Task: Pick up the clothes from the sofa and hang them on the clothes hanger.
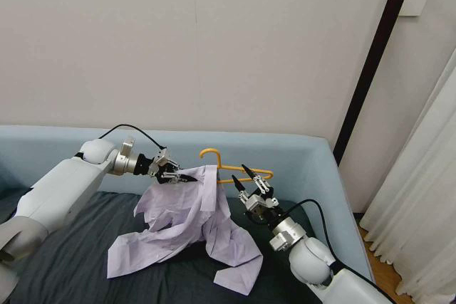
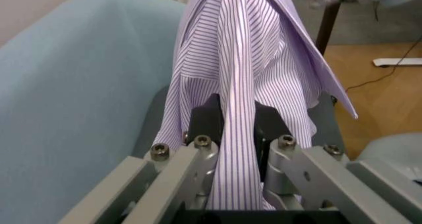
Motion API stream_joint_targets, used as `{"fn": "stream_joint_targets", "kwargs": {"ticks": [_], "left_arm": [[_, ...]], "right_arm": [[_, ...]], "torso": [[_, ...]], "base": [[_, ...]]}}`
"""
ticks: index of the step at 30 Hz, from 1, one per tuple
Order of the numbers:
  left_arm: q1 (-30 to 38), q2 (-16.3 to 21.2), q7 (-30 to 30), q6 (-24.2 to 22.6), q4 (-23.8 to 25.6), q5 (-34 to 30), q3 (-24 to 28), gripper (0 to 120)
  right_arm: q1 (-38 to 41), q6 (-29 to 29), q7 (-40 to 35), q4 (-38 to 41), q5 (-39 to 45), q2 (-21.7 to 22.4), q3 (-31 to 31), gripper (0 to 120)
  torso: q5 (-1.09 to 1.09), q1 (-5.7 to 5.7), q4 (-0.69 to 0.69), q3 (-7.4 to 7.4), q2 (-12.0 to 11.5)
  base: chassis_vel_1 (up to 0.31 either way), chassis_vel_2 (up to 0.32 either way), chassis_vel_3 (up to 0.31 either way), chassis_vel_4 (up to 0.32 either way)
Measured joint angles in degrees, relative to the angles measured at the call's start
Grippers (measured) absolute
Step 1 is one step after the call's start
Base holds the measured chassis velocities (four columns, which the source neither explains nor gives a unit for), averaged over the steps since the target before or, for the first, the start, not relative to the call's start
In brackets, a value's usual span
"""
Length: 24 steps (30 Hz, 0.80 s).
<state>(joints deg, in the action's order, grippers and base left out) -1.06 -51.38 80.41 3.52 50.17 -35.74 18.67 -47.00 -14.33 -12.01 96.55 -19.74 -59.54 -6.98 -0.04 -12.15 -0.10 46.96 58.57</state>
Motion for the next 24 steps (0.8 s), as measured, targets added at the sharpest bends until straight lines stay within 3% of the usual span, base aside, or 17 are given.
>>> {"fn": "stream_joint_targets", "kwargs": {"ticks": [4,7,8,11,17,22,24], "left_arm": [[0.44,-0.73,-1.11,0.08,-1.23,-0.3,-0.62,8],[0.9,-1.05,-1.8,0.19,-1.89,-0.89,-1.62,8],[0.9,-1.05,-1.8,0.19,-1.89,-0.89,-1.62,8],[1.42,-0.82,-1.88,0.2,-1.54,-1.45,-1.91,8],[2.2,-0.9,-2.12,0.27,-0.46,-2.54,-1.35,8],[2.04,0.22,-2.69,0.29,0.87,-3.5,-1.25,8],[2.01,0.35,-2.69,0.3,0.91,-3.53,-1.28,8]], "right_arm": [[-2.18,-3.66,3.81,0.78,7.23,0.29,-0.09,72],[-4.59,-3.21,5.34,0.88,17.4,0.85,-2.04,86],[-4.59,-3.21,5.34,0.88,17.4,0.85,-2.04,86],[-6.39,-2.0,6.91,-0.46,39.59,0.58,-5.68,98],[-5.87,-3.48,5.14,-5.55,65.6,-3.69,-7.7,100],[-3.38,-6.0,10.37,-10.19,77.67,-7.52,-6.97,100],[-3.05,-6.03,11.18,-10.7,78.63,-7.96,-6.86,100]], "torso": [[-0.01,0.0,0.02,0.0,0.0],[0.0,0.0,0.02,0.0,0.0],[0.0,0.0,0.02,0.0,0.0],[-0.01,0.01,0.02,0.0,0.01],[-0.02,0.0,0.0,0.0,0.01],[-0.01,0.0,0.04,0.0,0.01],[-0.03,0.0,0.04,0.0,0.01]], "base": [[0.0,0.0,0.0,0.0],[0.0,0.0,0.0,0.0],[0.0,0.0,0.0,0.0],[0.0,0.0,0.0,0.0],[0.0,0.0,0.0,0.0],[0.0,0.0,0.0,0.0],[0.0,0.0,0.0,0.0]]}}
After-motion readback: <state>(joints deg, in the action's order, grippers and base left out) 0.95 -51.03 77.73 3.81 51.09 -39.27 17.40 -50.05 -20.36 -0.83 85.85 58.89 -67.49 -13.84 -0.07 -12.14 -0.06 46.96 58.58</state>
